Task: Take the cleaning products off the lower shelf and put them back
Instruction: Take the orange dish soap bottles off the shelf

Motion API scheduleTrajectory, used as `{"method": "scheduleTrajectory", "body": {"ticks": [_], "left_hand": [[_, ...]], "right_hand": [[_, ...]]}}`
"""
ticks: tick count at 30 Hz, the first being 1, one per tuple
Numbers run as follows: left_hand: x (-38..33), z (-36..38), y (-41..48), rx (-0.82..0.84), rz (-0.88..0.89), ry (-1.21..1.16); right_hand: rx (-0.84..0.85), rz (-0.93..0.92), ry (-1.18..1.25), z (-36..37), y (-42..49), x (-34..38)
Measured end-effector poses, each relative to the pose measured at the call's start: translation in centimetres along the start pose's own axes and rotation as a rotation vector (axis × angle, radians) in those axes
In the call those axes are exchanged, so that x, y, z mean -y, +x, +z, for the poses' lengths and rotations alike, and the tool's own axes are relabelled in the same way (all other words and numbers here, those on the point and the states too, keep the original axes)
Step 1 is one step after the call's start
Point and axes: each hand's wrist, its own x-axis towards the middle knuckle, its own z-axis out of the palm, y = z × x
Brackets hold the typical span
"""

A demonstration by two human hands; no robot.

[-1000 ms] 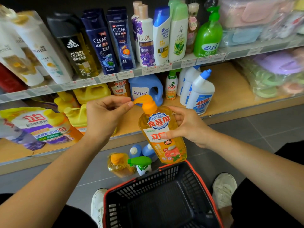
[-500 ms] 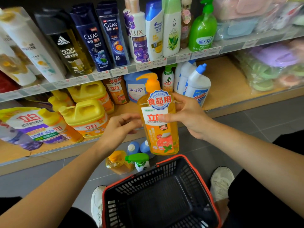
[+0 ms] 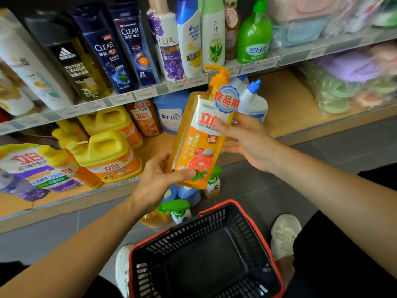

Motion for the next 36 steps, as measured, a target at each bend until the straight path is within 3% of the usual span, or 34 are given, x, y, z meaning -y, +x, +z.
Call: {"method": "scheduleTrajectory", "body": {"ticks": [3, 5, 9, 11, 15, 19, 29, 36], "left_hand": [[-1.4, -0.9, 0.4, -0.149, 0.056, 0.127], [-2.4, -1.3, 0.6, -0.202, 0.084, 0.21], [-3.9, -1.0, 0.5, -0.279, 0.1, 0.395], [-4.2, -0.5, 0.3, -0.294, 0.094, 0.523], [-5.0, 0.6, -0.7, -0.201, 0.172, 0.664], [-5.6, 1.0, -1.9, -0.087, 0.229, 0.677], [-5.4, 1.6, -2.9, -0.006, 0.638, 0.754], [-5.6, 0.6, -2.6, -0.131, 0.708, 0.784]], "right_hand": [[-0.083, 0.086, -0.233, -0.4, -0.5, 0.1], [-0.165, 0.042, -0.459, -0.6, -0.7, 0.0], [-0.279, -0.438, -0.904, -0.5, -0.9, -0.4], [-0.159, -0.55, -0.995, -0.1, -0.7, -0.3], [0.175, -0.416, -1.381, 0.0, 0.1, -1.3], [0.239, -0.378, -1.275, -0.3, -0.1, -2.6], [0.066, -0.277, -0.735, 0.0, -0.4, -3.1], [0.05, -0.265, -0.666, 0.4, -0.5, -3.5]]}}
